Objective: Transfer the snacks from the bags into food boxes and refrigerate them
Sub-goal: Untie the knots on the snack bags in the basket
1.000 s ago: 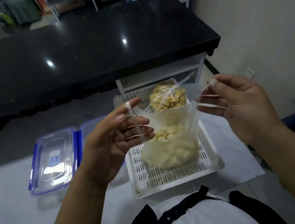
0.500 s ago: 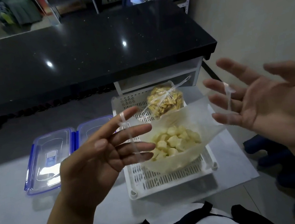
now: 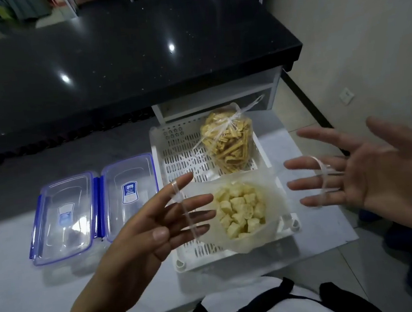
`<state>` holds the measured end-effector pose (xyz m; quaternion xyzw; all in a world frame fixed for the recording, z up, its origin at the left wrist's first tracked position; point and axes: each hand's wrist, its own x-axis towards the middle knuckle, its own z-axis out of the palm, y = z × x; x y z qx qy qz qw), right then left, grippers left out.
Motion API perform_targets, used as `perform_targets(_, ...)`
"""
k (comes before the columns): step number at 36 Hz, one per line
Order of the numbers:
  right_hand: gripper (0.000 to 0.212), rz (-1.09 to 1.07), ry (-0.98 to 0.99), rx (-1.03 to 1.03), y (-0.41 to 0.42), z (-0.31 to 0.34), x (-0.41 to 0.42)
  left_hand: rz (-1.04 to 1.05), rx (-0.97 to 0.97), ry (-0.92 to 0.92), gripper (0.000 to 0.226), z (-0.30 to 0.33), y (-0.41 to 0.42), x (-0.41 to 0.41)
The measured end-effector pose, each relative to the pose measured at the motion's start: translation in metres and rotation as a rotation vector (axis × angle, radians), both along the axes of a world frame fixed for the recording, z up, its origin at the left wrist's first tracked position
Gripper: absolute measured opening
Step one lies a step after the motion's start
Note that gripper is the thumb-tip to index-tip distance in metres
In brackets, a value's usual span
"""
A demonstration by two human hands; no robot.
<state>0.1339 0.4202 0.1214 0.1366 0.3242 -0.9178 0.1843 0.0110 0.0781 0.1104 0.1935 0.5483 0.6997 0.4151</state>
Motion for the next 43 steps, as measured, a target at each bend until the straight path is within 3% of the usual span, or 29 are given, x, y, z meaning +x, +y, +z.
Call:
perform_targets(4,0.074,0.088,0.150,0.578,0.027,-0.002,-0.017,-0.088,-0.174,0.227,0.066,0.013,-0.012,-0.010)
perform_targets(6,0.075,0.087,0.161,0.738,0.033,0.003,-0.021,-0.041,-0.244,0.310,0.064,0.020,-0.019,-0.018)
perform_targets(11,0.075,0.033,0.148,1.017,0.031,0.006,-0.048,0.138,-0.430,0.574,0.051,0.034,-0.006,-0.044)
perform_targets(17,0.036,-0.081,0.057,1.328,0.011,-0.022,-0.103,0.095,-0.644,0.863,0.046,0.022,0.060,-0.089)
perform_targets(22,0.048,-0.114,0.038,1.616,-0.008,-0.061,-0.151,-0.014,-0.810,1.067,0.048,-0.008,0.124,-0.131)
perform_targets(34,0.026,-0.280,0.015,1.720,-0.032,-0.104,-0.194,0.147,-0.856,1.146,0.023,-0.072,0.179,-0.170)
perform_targets(37,0.006,-0.344,-0.012,1.690,-0.035,-0.105,-0.199,0.190,-0.831,1.196,0.012,-0.076,0.180,-0.167)
perform_targets(43,0.012,-0.313,0.067,1.513,-0.029,-0.099,-0.200,0.228,-0.811,1.165,0.013,-0.074,0.170,-0.164)
